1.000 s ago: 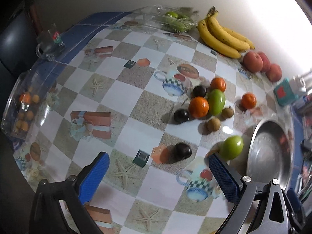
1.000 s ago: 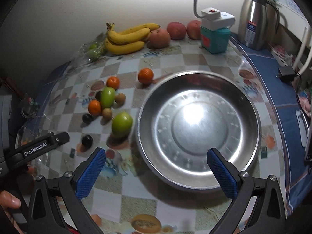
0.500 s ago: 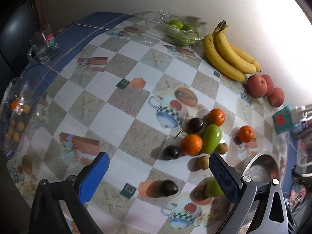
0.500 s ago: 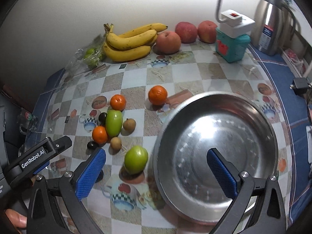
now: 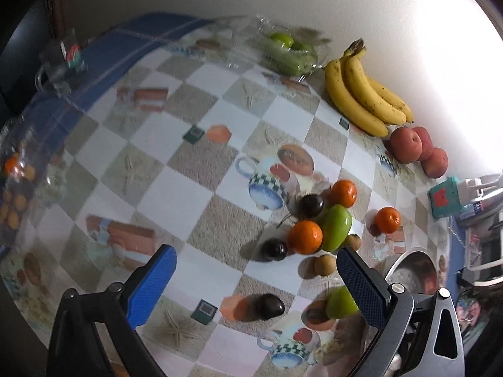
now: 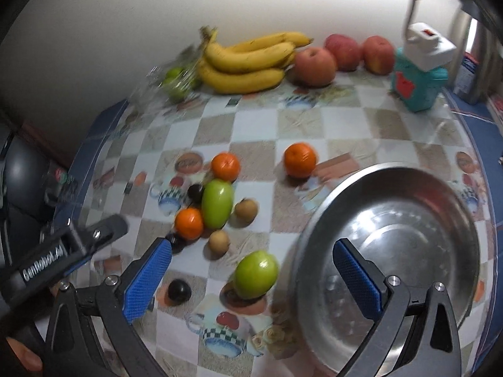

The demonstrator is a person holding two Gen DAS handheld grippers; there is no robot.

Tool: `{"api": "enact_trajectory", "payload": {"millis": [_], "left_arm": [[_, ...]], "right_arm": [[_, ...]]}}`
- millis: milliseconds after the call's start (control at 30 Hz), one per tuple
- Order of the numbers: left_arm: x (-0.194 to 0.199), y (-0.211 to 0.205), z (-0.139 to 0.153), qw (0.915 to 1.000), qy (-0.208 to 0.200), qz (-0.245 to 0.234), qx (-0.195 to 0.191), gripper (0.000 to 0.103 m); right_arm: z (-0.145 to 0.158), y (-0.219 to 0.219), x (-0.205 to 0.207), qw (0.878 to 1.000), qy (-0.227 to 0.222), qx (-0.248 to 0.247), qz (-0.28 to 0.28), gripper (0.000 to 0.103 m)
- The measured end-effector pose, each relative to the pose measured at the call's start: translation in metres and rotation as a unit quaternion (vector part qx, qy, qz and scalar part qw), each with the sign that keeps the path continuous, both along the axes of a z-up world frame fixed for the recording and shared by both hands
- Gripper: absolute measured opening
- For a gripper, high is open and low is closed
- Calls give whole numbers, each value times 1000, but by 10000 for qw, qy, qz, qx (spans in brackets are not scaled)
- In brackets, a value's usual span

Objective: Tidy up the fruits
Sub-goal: 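Move the right tool to the large green apple and close on it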

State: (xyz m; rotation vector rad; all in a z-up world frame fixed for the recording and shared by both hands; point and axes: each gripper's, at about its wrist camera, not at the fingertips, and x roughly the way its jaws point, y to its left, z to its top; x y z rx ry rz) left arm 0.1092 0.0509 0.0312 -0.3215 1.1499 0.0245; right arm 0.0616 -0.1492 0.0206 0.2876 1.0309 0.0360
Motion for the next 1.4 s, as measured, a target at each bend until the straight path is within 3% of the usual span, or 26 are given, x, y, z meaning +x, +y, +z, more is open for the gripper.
{"api": "enact_trajectory", "payload": {"millis": [33,133,200,300,433,700,1000,1133,1400], "left_arm": [[-1,3,-1,10000,21,71,7,103],[-3,10,-2,9995,40,274,136,103],[-2,16,-7,9989,129,433,90,103],[-1,23,-23,9969,445,648,14,103],[-1,25,-34,9948,642,682,-388,103],[-4,18,-38,9927,712,633,-744,103],[-2,14,-39,9921,732,538,-870,103],[-3,13,-41,9920,785,507,-850,103],[-3,11,-42,9924,791,482,-808,103]], "right_arm": [[-3,3,0,10000,64,-50,35,100],[-12,6,2,9996,231,136,126,77],[-15,9,2,9994,288,67,156,75],[-21,14,3,9989,405,8,232,63],[-30,16,4,9982,558,-129,203,62],[-40,24,6,9967,696,-328,262,56],[-45,25,8,9960,693,-525,227,54],[-47,32,8,9931,670,-928,255,46],[-54,46,7,9858,668,-1480,430,45]]}}
